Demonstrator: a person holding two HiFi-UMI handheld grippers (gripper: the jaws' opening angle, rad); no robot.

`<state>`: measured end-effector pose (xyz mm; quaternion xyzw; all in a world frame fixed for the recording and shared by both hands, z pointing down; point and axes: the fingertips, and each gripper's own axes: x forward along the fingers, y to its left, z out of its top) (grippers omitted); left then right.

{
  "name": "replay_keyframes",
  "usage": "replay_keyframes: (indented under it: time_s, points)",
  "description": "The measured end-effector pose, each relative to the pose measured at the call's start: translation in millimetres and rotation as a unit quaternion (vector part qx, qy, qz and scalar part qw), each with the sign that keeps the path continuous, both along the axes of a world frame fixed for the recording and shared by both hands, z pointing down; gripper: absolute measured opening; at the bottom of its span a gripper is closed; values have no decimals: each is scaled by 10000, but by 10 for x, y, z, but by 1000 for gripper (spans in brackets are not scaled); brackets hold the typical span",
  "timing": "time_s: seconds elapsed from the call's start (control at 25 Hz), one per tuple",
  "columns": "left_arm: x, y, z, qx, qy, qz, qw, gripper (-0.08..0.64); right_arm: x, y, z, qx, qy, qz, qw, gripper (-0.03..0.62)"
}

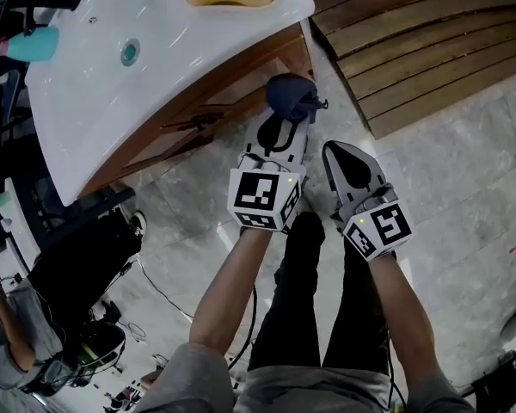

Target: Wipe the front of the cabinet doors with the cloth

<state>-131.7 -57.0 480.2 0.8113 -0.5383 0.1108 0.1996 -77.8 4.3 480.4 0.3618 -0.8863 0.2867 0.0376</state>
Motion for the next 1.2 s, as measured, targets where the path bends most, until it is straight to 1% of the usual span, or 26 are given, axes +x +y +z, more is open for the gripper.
replay_keyframes:
  time_s: [0.24, 0.48, 0.8, 1.08, 1.2]
  points:
    - [-372, 357, 170, -146, -34, -257, 9996, 92, -268, 189, 61, 9, -18, -145, 9999, 11]
    - [-683, 542, 300, -221, -67, -530, 9983, 92, -476, 306, 113, -7, -28, -258, 9997, 11]
    - [-1121, 586, 518, -328, -117, -981, 9946, 92, -644, 354, 222, -89, -52, -159, 9998, 11]
    - [-1473, 541, 785, -436, -294, -1385, 9890, 92, -803, 351, 366, -142, -21, -137, 9998, 11]
    - [-1564, 508, 896, -507, -360, -1472, 9871, 92, -846, 332, 398, -156, 0, -117, 9998, 11]
